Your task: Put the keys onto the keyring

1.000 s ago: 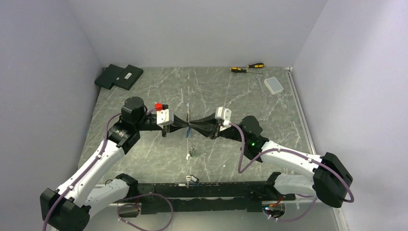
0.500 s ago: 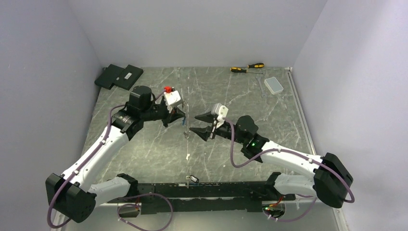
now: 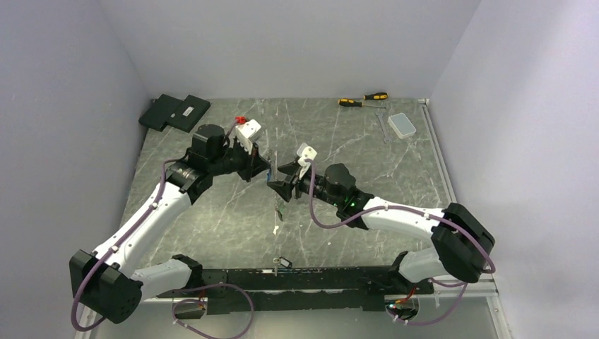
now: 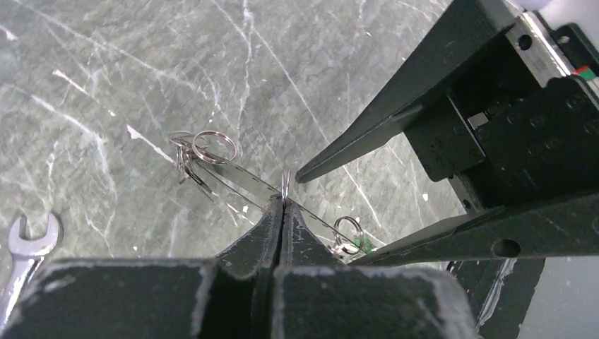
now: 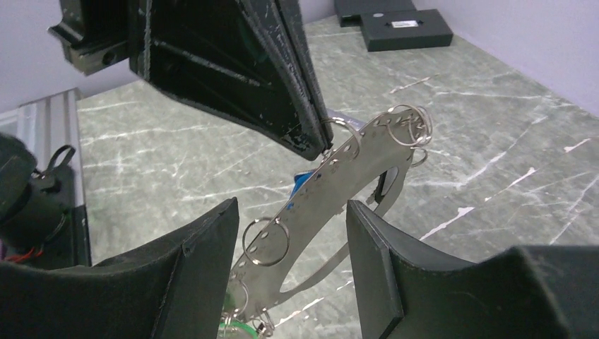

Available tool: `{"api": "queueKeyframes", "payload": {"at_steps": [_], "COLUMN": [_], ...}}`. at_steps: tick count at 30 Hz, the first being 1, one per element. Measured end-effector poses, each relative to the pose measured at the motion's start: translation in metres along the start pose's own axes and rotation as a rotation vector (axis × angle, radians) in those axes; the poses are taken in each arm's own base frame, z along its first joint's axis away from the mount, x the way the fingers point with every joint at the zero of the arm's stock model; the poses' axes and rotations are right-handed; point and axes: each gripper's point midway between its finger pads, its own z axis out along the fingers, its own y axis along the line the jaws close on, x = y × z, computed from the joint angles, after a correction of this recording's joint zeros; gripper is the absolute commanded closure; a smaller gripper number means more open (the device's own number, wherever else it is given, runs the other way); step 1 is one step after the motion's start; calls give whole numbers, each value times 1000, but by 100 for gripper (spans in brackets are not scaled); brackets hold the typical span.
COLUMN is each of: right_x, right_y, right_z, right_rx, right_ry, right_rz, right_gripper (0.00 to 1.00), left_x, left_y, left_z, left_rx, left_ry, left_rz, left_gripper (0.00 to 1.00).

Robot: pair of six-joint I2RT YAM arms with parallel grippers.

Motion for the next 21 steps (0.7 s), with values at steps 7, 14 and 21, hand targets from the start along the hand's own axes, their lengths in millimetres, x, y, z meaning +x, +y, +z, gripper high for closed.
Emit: {"api": "queueKeyframes", "payload": {"at_steps": [7,14,21], "right_x": [-5,0,2], "right_y": [-15,-26,-34], "right_z": [11,23,29], "right_rx": [77,128,177], "right_ry": [-23,-28,-51], "right_rz": [8,8,-5], "right_gripper": [42,49,61], "left_x": [-3,-18,-18], "left_y": [9,8,4], "left_z": [5,9,12], "left_rx": [-79,-94,-85], "left_ry": [-12,-72,-74], "left_rz": [-124,-197,-241], "left_gripper": [100,100,100]}}
